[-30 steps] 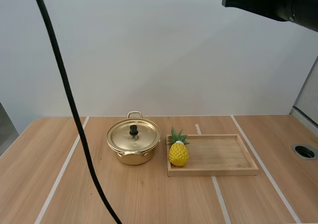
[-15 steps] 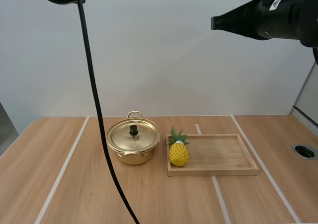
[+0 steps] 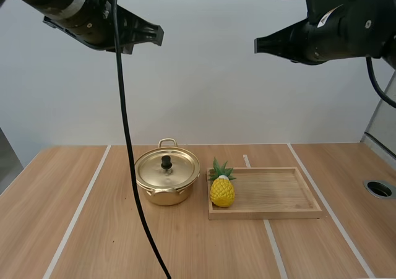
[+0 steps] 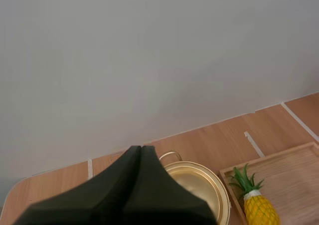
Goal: Open the pot, put the pineapple inside, and close it
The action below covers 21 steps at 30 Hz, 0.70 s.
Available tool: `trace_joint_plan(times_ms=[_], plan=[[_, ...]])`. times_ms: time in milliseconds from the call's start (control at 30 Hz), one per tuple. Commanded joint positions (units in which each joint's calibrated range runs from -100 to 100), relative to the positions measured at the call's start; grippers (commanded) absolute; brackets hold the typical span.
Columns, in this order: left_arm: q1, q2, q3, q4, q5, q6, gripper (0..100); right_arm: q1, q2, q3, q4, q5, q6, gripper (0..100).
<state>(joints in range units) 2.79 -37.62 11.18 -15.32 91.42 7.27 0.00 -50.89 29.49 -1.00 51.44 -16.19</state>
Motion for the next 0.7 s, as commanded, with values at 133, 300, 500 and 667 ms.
trace_joint_plan(times_ms=[133,300,500,667], plan=[[-0.15,2.0,-0.5,-1.6,6.8,1.3,0,-0.2,0.6,-0.7,7.6,4.9,-5.7,0],[-0.15,3.5,-0.5,-2.1,8.6,2.0,0,-0.2,0.6,-0.7,7.9,5.5,-6.4,0],[-0.15,5.5,-0.5,-2.7,8.6,2.6,0,-0.2,0.6,-0.7,8.0,5.6,-6.4,0],[-0.15,5.5,-0.5,-2.7,8.6,2.6,0,-0.2,0.6,-0.7,8.0,5.6,-6.4,0]])
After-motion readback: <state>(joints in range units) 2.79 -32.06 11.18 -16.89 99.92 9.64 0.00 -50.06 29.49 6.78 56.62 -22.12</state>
